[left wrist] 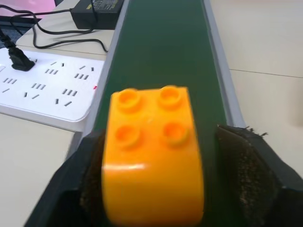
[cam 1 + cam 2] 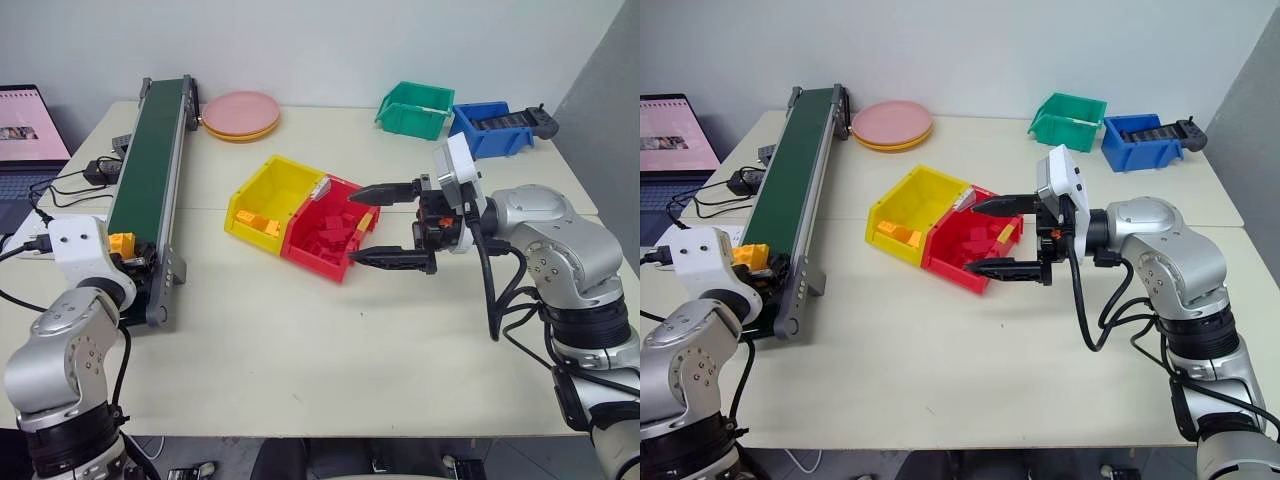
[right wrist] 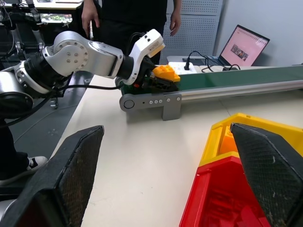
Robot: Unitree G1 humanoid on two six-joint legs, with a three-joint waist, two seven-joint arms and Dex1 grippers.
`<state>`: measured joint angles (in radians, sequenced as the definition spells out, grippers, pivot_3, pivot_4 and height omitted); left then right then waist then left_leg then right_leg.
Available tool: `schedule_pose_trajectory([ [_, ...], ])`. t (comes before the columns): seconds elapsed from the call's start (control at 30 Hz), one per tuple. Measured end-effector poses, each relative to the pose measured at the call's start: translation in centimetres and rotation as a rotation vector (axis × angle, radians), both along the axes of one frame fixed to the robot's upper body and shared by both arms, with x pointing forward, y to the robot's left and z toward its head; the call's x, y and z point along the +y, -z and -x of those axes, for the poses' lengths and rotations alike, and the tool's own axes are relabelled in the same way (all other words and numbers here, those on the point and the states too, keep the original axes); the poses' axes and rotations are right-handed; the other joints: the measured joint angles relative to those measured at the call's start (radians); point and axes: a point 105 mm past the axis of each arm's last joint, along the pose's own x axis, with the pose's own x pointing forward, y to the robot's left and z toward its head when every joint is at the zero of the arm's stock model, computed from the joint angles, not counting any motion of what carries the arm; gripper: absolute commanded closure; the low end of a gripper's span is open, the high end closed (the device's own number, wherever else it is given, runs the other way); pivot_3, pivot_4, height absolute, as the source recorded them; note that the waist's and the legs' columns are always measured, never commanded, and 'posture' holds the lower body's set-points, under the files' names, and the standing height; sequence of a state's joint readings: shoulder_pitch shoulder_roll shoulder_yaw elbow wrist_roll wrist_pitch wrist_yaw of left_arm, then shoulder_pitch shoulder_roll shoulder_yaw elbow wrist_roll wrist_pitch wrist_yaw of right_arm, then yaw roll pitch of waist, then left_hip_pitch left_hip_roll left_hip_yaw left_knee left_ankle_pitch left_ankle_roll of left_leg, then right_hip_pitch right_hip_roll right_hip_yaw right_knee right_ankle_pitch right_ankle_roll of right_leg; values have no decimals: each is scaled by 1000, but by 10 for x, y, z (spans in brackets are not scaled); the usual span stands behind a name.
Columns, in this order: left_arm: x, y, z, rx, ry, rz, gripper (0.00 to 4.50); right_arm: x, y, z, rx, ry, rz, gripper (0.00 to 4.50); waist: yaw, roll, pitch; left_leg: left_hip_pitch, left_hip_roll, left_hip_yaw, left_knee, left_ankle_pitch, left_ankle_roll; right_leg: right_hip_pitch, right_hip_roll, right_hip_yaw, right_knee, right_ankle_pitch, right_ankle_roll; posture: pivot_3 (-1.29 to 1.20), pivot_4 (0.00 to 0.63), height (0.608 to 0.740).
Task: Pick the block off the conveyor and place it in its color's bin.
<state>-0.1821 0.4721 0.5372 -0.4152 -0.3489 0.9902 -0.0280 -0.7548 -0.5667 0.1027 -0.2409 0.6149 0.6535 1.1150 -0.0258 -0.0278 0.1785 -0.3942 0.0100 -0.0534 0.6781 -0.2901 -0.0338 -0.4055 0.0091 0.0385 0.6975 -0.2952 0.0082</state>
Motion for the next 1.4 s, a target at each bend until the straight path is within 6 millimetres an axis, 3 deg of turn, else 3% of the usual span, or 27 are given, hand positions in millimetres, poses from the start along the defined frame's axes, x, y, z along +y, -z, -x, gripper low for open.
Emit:
schedule_pose_trajectory([
  [0.2,-15,0,17,-22,-35,4,2919,0,-1,0,-2,1,0,0,0,0,0,0,0,0,0,0,0,0,0,0,0,0,0,0,150,740],
  [0.33,-18,-18,23,-73,-54,-70,2944,0,-1,-1,3,-3,-1,0,0,0,0,0,0,0,0,0,0,0,0,0,0,0,0,0,150,740],
  [0.57,-32,-43,12,-131,15,-174,2944,-1,-1,1,18,-13,-7,0,0,0,0,0,0,0,0,0,0,0,0,0,0,0,0,0,150,740],
  [0.8,-83,-62,-35,-137,380,-182,2944,-17,-9,5,-12,37,29,0,18,0,0,-1,-1,0,1,0,0,0,0,-1,-1,0,0,0,150,740],
  [1.0,-128,-54,-96,-82,623,-128,2944,-32,-3,4,-40,182,67,0,25,0,0,-3,-1,0,1,0,0,0,0,-1,-1,0,0,0,150,740],
  [1.23,-156,-51,-124,-84,774,-109,2944,-45,10,3,-28,328,98,0,19,0,0,-5,-1,2,1,1,-1,-3,0,1,-2,0,0,0,150,740],
  [1.3,-158,-50,-128,-81,797,-116,2237,-46,10,3,-34,355,104,0,18,0,0,-4,-1,2,1,0,0,-3,0,1,-1,0,0,0,150,740],
  [1.4,-159,-45,-132,-61,812,-150,1657,-48,9,3,-47,387,109,0,20,0,0,-4,-1,1,1,0,0,-3,0,0,-1,0,0,0,150,740],
])
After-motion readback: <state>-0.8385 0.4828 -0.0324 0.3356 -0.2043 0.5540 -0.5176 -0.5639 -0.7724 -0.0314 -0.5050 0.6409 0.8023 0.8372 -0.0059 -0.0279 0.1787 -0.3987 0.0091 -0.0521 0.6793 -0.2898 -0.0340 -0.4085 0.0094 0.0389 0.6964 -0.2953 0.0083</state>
